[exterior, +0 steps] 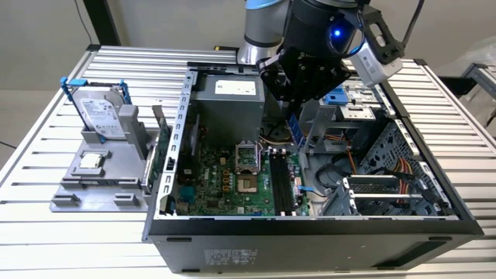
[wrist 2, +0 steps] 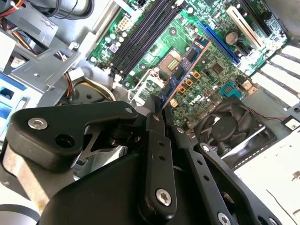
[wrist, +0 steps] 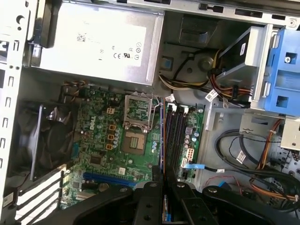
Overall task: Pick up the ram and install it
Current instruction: 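Insert the ram into the slot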
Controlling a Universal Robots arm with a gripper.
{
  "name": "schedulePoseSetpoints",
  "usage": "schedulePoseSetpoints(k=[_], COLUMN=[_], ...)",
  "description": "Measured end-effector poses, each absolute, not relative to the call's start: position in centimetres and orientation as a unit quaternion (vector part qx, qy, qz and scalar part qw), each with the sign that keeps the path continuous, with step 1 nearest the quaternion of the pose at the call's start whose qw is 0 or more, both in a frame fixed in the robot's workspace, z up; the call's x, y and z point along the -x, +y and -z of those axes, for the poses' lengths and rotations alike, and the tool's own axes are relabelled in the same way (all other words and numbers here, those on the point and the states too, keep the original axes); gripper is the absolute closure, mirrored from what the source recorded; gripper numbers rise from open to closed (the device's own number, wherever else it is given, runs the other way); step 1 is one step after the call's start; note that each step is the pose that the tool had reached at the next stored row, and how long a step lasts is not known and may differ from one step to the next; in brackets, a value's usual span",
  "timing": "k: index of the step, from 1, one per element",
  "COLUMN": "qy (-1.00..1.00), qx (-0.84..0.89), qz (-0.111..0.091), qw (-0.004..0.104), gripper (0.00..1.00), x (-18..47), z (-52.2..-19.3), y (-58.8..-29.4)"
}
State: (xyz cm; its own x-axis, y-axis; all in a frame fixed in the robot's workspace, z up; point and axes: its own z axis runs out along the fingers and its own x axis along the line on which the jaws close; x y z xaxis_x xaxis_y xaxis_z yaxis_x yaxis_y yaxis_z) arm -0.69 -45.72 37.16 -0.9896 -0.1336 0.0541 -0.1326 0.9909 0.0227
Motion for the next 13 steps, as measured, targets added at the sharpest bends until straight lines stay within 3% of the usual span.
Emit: schedulePoseSetpoints(k=[13], qy=[-0.998], qx=[-0.05], qz=[0.01], qw=[0.028], gripper=[1.0], x=[0.69], z=[-37.15], y=[-45.72])
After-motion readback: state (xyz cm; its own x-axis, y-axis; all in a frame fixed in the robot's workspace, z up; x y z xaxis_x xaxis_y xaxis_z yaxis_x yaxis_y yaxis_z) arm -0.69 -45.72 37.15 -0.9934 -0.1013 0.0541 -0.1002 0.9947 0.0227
